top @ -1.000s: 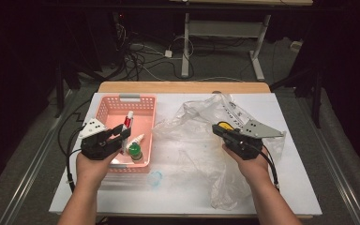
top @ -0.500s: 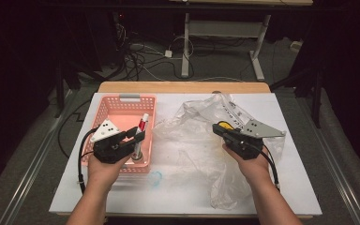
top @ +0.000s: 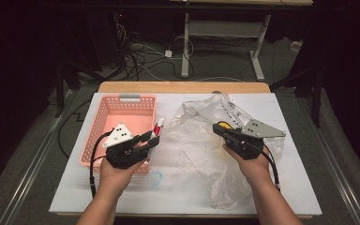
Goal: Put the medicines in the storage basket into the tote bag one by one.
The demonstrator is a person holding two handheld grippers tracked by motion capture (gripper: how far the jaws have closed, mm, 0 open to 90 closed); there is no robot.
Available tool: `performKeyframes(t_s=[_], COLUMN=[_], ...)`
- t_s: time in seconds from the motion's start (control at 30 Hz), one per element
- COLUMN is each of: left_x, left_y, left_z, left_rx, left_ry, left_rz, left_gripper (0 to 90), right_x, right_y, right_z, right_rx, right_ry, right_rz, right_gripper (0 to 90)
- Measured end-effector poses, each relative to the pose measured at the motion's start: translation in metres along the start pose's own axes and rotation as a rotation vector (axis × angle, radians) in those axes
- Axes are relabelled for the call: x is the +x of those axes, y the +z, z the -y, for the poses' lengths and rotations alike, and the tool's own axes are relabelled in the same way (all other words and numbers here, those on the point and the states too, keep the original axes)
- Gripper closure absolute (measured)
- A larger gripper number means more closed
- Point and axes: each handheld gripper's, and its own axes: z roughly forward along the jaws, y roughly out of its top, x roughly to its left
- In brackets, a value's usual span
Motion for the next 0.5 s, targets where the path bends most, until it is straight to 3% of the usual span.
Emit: performKeyframes(t_s=[0.5], left_x=[-0.029], left_y=[0.028], left_z=[0.005], left_rx=[0.038], left_ry=[0.051], left_rz=[0.066], left_gripper=[67.0], right_x=[0.004], right_y=[0.001], right_z=[-0.001], right_rx=[0.0], right_ry=[-0.016], right_rz=[-0.005], right_gripper=[90.0])
